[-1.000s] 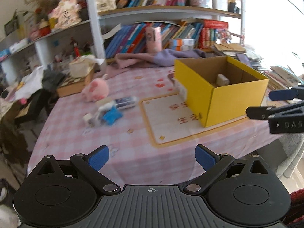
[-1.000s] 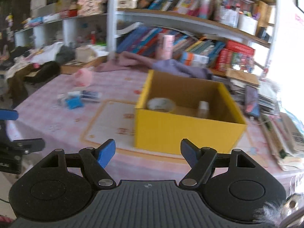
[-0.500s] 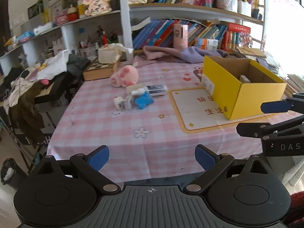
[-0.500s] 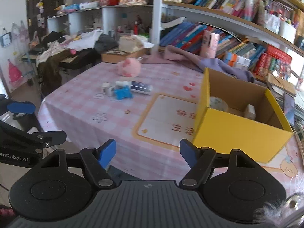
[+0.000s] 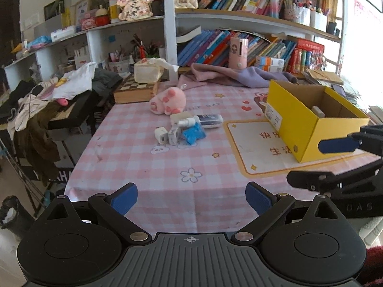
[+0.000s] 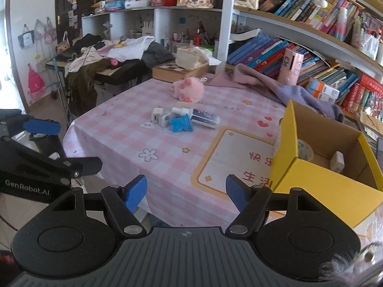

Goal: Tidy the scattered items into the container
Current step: 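Move right tool to the blue packet while left tool approaches the small white box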

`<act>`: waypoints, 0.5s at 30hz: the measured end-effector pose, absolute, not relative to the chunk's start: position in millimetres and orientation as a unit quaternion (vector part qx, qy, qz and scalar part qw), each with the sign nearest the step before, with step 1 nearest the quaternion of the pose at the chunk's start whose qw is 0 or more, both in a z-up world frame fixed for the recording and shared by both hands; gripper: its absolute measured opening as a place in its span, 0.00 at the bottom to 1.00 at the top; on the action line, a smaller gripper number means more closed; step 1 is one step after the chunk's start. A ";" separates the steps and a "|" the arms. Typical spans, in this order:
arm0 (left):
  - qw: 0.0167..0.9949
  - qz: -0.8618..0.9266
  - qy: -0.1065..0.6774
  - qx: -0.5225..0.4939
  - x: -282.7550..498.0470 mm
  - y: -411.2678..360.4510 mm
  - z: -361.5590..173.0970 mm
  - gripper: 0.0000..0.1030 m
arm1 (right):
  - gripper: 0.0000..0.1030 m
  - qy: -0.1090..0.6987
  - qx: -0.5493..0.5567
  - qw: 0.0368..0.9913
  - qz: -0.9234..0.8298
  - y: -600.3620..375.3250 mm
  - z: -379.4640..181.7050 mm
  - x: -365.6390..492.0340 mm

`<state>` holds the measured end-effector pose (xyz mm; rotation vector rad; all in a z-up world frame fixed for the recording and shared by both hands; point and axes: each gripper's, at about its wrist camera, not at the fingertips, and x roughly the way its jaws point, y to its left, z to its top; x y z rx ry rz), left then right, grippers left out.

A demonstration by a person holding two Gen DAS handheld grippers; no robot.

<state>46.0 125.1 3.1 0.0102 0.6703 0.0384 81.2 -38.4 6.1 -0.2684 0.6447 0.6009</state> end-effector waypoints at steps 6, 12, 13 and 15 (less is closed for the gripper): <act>0.944 0.022 0.329 -0.004 62.5 132.7 1.2 0.96 | 0.65 0.316 -0.137 0.890 0.300 -26.6 2.4 96.7; 0.946 0.023 0.322 -0.001 87.8 140.5 -0.2 0.95 | 0.64 0.329 -0.137 0.880 0.315 -15.3 -6.9 122.0; 0.947 0.025 0.322 0.001 93.1 142.2 -0.2 0.95 | 0.64 0.330 -0.137 0.878 0.320 -12.6 -8.5 126.8; 0.946 0.030 0.322 0.002 104.2 146.1 0.4 0.95 | 0.62 0.332 -0.138 0.874 0.328 -6.0 -12.1 138.3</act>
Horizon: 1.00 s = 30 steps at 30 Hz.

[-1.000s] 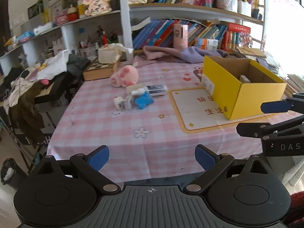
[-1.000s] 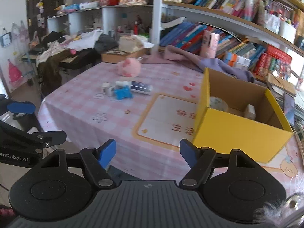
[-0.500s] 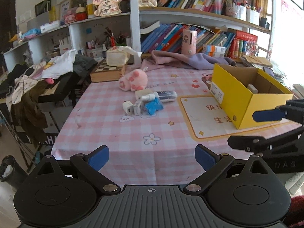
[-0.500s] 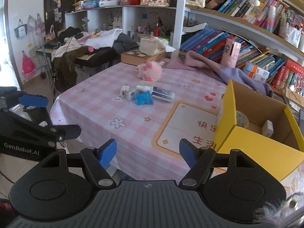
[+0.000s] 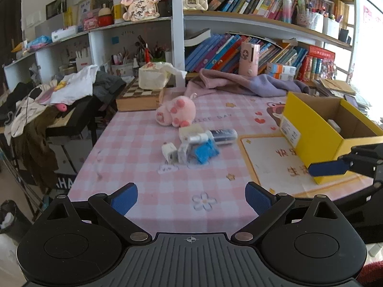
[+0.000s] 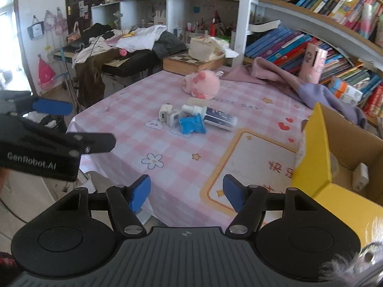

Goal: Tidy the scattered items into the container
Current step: 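Move right tool to the blue packet while left tool approaches the small white box, then grasp and lift the blue packet with right gripper while left gripper grasps the red-labelled white box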

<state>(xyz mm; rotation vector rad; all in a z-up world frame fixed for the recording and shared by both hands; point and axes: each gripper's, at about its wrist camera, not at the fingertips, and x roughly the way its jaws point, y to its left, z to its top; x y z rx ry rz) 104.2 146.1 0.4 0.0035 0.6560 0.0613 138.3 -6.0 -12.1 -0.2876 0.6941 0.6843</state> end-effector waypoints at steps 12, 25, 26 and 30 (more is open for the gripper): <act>0.937 0.025 0.347 0.014 186.4 173.6 -8.3 0.88 | 0.55 0.345 -0.138 0.855 0.361 45.1 -38.9 223.4; 0.914 0.003 0.404 0.012 240.8 181.4 -34.3 0.58 | 0.53 0.369 -0.153 0.844 0.358 88.2 -75.5 289.7; 0.913 0.002 0.408 0.010 243.5 182.2 -36.1 0.57 | 0.53 0.371 -0.154 0.843 0.358 90.4 -77.6 292.5; 0.909 -0.002 0.417 0.003 253.7 185.1 -40.5 0.53 | 0.53 0.378 -0.150 0.840 0.360 96.2 -86.2 303.9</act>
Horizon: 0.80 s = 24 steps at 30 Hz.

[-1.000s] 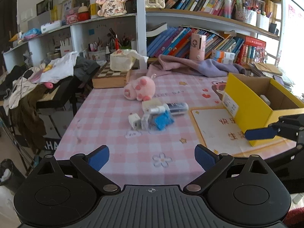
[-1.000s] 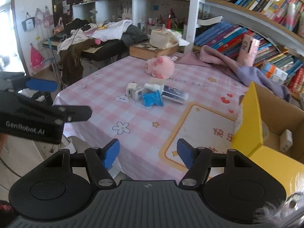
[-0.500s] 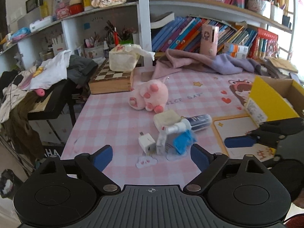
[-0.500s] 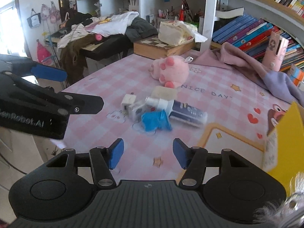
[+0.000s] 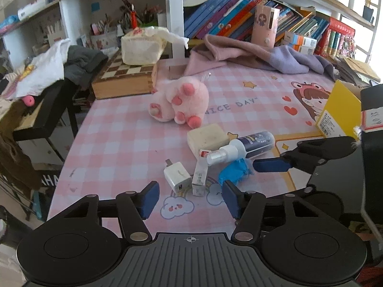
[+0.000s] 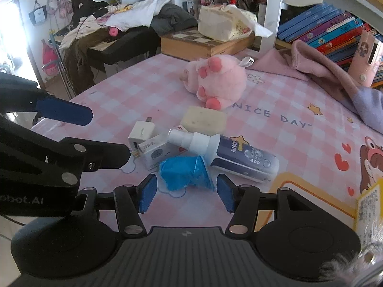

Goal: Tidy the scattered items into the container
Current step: 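Grasp and lift the blue packet with right gripper while left gripper grasps the red-labelled white box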

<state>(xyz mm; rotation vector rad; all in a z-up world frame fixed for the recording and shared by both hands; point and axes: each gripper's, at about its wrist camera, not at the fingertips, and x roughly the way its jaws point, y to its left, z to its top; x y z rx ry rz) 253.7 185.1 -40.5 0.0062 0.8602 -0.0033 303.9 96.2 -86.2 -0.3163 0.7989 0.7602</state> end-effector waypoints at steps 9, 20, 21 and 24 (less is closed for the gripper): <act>0.896 -0.034 0.443 0.017 282.1 177.1 -55.3 0.34 | 0.39 0.396 -0.139 0.836 0.354 79.8 -85.8 315.5; 0.875 -0.040 0.477 0.074 319.6 155.4 -87.4 0.20 | 0.39 0.391 -0.132 0.849 0.330 33.7 -65.5 298.6; 0.876 -0.039 0.475 0.070 319.9 155.3 -88.4 0.19 | 0.39 0.390 -0.132 0.849 0.330 32.0 -64.8 297.9; 0.879 -0.033 0.472 0.059 319.7 156.6 -88.4 0.13 | 0.39 0.396 -0.129 0.848 0.328 28.0 -65.5 297.7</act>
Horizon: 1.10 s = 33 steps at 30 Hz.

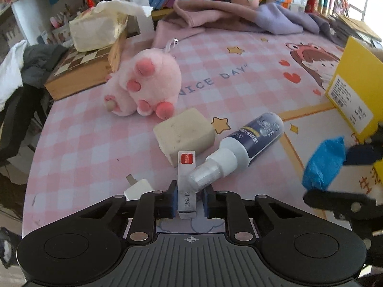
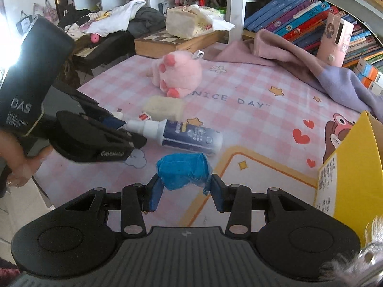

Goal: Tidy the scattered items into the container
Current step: 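Grasp and lift the blue packet with right gripper while left gripper grasps the red-labelled white box, then carry the blue packet and red-labelled white box over the yellow box with both tools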

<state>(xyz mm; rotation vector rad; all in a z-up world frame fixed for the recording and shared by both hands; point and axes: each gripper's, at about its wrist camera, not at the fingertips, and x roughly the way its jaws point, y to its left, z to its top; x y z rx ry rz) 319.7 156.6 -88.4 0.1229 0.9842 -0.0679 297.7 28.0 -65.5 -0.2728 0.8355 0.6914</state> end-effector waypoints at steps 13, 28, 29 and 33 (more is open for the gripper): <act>0.899 0.014 0.438 -0.011 270.1 176.8 -56.8 0.12 | 0.39 0.389 -0.121 0.847 0.341 25.0 -53.7 283.5; 0.919 -0.042 0.385 -0.075 176.4 165.4 2.7 0.12 | 0.39 0.355 -0.111 0.864 0.339 -2.0 -11.0 226.6; 0.919 -0.049 0.382 -0.079 169.5 164.5 7.0 0.12 | 0.38 0.354 -0.109 0.865 0.339 -5.2 -7.3 220.9; 0.920 -0.072 0.375 -0.093 137.4 160.1 18.3 0.12 | 0.38 0.351 -0.105 0.868 0.336 -18.6 2.8 190.8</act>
